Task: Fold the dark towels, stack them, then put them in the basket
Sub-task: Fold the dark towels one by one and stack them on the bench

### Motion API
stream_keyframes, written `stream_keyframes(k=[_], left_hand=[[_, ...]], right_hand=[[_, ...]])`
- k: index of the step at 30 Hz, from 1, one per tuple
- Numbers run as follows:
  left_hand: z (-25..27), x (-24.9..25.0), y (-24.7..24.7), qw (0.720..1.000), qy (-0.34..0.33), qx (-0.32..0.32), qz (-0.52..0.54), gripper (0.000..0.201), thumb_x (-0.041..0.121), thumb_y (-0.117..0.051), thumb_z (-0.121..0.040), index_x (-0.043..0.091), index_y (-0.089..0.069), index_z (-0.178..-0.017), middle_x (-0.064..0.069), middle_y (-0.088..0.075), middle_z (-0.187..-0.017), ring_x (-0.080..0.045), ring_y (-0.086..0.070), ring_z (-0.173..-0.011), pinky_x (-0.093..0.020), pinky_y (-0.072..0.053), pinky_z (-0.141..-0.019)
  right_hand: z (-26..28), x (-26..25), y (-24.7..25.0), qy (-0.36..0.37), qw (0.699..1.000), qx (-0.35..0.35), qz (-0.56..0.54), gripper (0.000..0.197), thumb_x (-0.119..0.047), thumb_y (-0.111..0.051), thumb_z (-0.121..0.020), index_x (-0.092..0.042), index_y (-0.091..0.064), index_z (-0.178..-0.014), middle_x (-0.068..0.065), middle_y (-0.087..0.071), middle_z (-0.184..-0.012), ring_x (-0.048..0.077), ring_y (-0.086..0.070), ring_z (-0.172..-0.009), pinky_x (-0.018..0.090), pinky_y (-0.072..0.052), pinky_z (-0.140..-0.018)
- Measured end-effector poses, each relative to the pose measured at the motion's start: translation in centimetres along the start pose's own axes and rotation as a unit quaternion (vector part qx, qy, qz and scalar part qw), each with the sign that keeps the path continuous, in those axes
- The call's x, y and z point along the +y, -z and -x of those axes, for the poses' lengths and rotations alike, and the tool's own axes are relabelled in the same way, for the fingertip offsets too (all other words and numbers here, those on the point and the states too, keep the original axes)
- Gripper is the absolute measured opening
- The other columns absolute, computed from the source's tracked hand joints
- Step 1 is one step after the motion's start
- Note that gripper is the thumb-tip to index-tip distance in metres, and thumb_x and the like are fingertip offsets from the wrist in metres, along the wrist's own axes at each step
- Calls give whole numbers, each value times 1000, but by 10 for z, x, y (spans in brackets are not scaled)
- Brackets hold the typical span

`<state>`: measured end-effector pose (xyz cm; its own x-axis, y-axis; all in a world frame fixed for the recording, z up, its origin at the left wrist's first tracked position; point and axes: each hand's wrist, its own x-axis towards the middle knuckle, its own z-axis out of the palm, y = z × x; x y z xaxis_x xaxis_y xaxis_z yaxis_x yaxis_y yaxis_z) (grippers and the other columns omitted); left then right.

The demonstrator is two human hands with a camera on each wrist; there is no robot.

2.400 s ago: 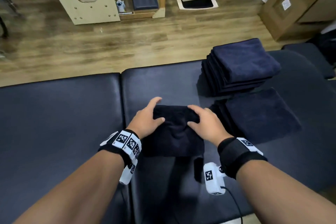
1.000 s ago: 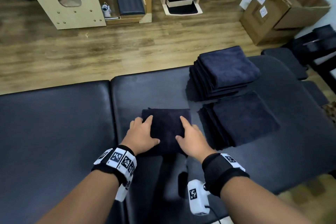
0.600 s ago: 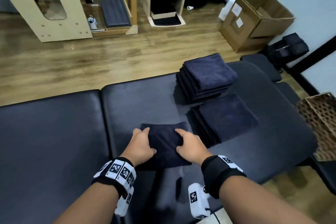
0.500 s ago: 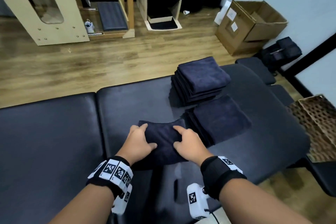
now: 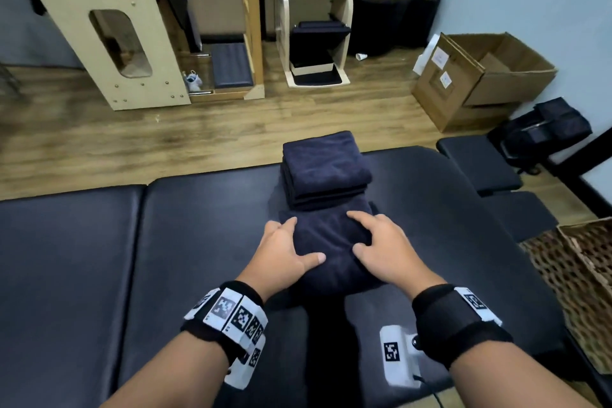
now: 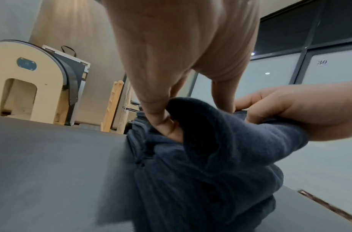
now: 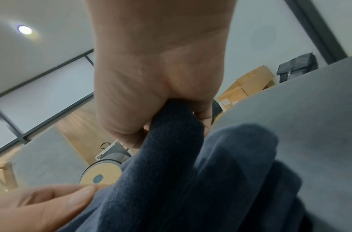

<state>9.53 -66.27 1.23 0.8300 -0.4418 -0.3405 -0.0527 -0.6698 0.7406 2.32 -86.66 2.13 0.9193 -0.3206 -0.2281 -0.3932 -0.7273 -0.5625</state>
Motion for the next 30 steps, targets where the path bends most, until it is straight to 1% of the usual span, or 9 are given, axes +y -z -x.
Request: stream_keyframes(k=[7,10,12,14,16,21,24,27,30], left_hand=[[-14,44,-54,996,71,43,-19,98,38,-77,-83,11,-18,-157,-3,-26,-141,-20,-40,-137,-24,-28,-116],[-22,36,-62,993,111,15,-44,80,34,-75,-84,13,-32,-149,-6,-28,-134,-26,-46,-129,-30,-30,-118],[-25,28,-67,989,128,-8,-75,71,36,-72,-85,16,-37,-144,-10,-27,-139,-32,-38,-135,-36,-28,-120],[-27,22,-73,981,147,-48,-121,89,42,-66,-89,12,-17,-156,-16,-9,-160,-38,-17,-148,-40,-19,-123],[-32,20,-75,975,161,-79,-130,98,44,-61,-93,10,3,-159,-12,12,-166,-36,-8,-153,-39,-14,-124],[-41,33,-65,963,80,-53,-252,100,48,-58,-87,11,2,-159,-6,25,-164,-30,-3,-153,-45,-25,-120],[-35,44,-65,941,-27,-54,-334,107,68,-51,-85,17,7,-159,-2,24,-164,-21,13,-154,-45,-14,-124],[-34,40,-72,921,-12,-133,-367,123,86,-46,-75,18,14,-158,0,24,-164,-18,18,-153,-50,-3,-124],[-38,43,-74,914,4,-136,-382,125,84,-52,-72,17,9,-158,-5,18,-166,-23,13,-154,-52,-7,-123]], right_hand=[[-26,60,28,34,999,-32,14,64,-26,-58,-90,-31,-40,-151,-1,-46,-125,23,-54,-119,36,-44,-105],[-33,71,17,17,996,-60,60,63,-38,-53,-96,-27,-33,-155,5,-41,-138,31,-46,-128,39,-41,-108],[-30,78,5,6,990,-91,104,66,-45,-45,-99,-31,-19,-158,8,-33,-145,35,-38,-131,47,-39,-108],[-26,86,-6,0,984,-128,122,70,-49,-35,-101,-36,1,-159,11,-29,-148,38,-39,-130,52,-40,-106],[-28,92,-9,-13,980,-165,111,70,-52,-29,-101,-43,14,-155,13,-35,-144,41,-49,-124,53,-42,-102],[-30,88,10,5,981,-139,132,74,-59,-31,-99,-36,6,-159,10,-21,-156,40,-44,-131,52,-41,-104],[-16,87,11,15,983,-123,138,80,-64,-34,-98,-31,4,-160,5,-12,-161,38,-38,-136,51,-42,-105],[-10,93,6,-15,984,-136,116,80,-68,-33,-95,-41,10,-157,6,-16,-162,38,-39,-138,50,-40,-107],[-6,101,9,-21,994,-109,20,76,-65,-39,-96,-44,0,-157,0,-33,-155,28,-41,-140,43,-38,-111]])
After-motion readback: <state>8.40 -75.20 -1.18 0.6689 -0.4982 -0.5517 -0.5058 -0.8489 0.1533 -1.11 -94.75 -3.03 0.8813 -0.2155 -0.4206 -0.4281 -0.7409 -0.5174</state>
